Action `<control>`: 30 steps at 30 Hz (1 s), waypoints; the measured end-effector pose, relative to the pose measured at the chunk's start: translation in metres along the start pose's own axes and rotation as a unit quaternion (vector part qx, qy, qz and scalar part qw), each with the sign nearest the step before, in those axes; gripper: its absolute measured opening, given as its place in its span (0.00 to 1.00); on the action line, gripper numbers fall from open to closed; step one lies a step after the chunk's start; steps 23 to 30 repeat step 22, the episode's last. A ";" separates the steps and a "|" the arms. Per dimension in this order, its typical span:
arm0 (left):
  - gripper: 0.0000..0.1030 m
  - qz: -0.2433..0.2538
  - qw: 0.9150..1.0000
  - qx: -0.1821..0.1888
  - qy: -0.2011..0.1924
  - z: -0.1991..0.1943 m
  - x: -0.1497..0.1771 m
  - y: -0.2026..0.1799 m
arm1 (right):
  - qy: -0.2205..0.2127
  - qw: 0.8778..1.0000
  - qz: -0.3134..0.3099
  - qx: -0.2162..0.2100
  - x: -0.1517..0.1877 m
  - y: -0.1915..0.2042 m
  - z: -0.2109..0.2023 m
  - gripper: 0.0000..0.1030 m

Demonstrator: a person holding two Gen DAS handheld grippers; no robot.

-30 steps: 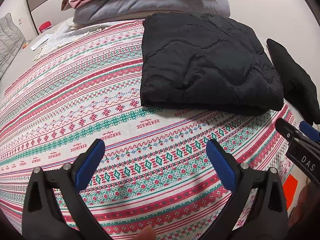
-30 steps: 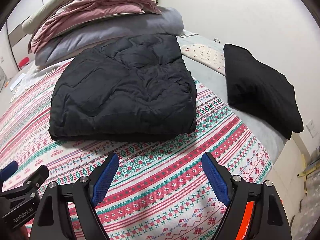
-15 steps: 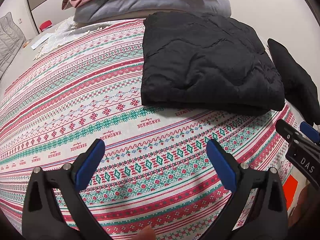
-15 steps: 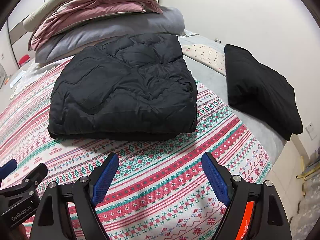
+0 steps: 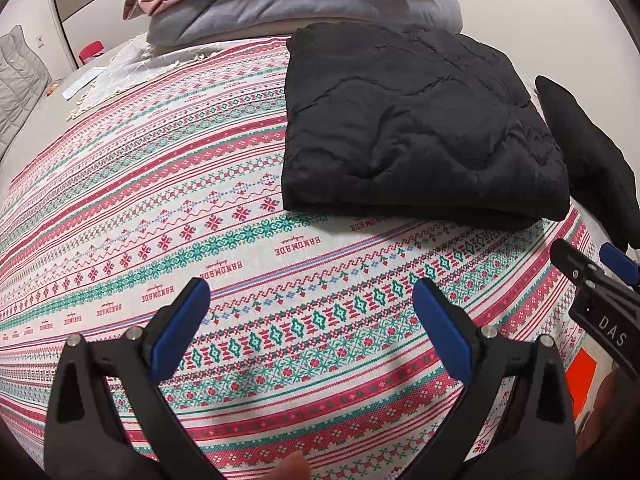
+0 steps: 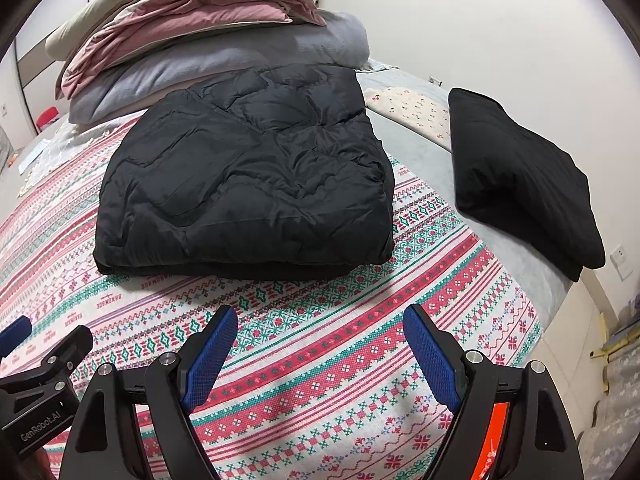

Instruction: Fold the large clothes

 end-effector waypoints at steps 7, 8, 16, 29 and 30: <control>0.98 -0.002 1.000 0.000 0.004 0.001 0.000 -0.001 | 0.000 1.000 -0.001 0.001 0.001 0.000 0.000 0.83; 0.98 -0.002 1.000 0.000 0.005 0.001 0.000 -0.001 | 0.001 1.000 -0.001 0.002 0.002 0.000 0.000 0.83; 0.98 -0.007 1.000 0.007 0.012 0.003 0.001 0.000 | 0.001 1.000 0.000 0.004 0.002 -0.003 0.001 0.83; 0.98 -0.027 0.999 0.014 0.012 -0.003 0.007 0.011 | -0.003 1.000 0.000 0.030 -0.001 -0.002 -0.001 0.83; 0.98 -0.027 0.999 0.014 0.012 -0.003 0.007 0.011 | -0.003 1.000 0.000 0.030 -0.001 -0.002 -0.001 0.83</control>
Point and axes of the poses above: each gripper's, at about its wrist camera, not at the fingertips, and z roughly the way its jaws point, y to its left, x to its underside, the point moved 1 cm from there along z, roughly the way its jaws point, and after that the axes turned 8 degrees about z, right-handed, at the moved point
